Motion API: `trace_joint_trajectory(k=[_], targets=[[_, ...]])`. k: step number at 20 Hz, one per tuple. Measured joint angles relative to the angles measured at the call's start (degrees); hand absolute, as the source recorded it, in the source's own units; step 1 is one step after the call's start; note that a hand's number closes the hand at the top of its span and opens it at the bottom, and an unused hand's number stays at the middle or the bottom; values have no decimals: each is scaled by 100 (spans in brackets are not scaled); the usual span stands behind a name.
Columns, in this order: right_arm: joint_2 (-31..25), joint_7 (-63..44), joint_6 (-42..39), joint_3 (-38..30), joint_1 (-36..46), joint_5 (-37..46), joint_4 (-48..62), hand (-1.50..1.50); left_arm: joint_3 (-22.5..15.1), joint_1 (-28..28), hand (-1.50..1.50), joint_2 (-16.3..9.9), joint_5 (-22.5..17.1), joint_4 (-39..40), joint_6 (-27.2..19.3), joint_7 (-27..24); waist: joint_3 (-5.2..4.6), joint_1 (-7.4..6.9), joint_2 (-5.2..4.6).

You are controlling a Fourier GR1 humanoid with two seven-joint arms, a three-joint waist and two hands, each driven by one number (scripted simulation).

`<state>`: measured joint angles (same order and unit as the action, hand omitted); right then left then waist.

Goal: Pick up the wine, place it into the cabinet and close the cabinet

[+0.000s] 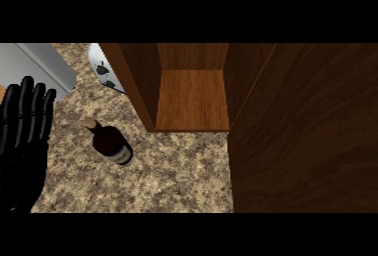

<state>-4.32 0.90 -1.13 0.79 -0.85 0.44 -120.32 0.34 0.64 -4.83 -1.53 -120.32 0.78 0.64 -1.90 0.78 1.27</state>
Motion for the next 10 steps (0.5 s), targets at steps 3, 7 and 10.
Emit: trace_joint_trajectory(k=[3, 7, 10], targets=[[-101, 48, -126, -40, -64, -62, -135, -150, 130, 178, -150, -149, -478, 225, 386, -128, 98, -12, -67], [-213, 75, -551, 110, -402, -432, -287, -150, 106, 409, -150, -367, -1399, 476, 1074, 102, 156, 24, -107], [-310, -277, -967, 404, -656, -932, -421, -150, -50, 384, -150, -331, -2169, 627, 1270, 739, 174, 36, -113]])
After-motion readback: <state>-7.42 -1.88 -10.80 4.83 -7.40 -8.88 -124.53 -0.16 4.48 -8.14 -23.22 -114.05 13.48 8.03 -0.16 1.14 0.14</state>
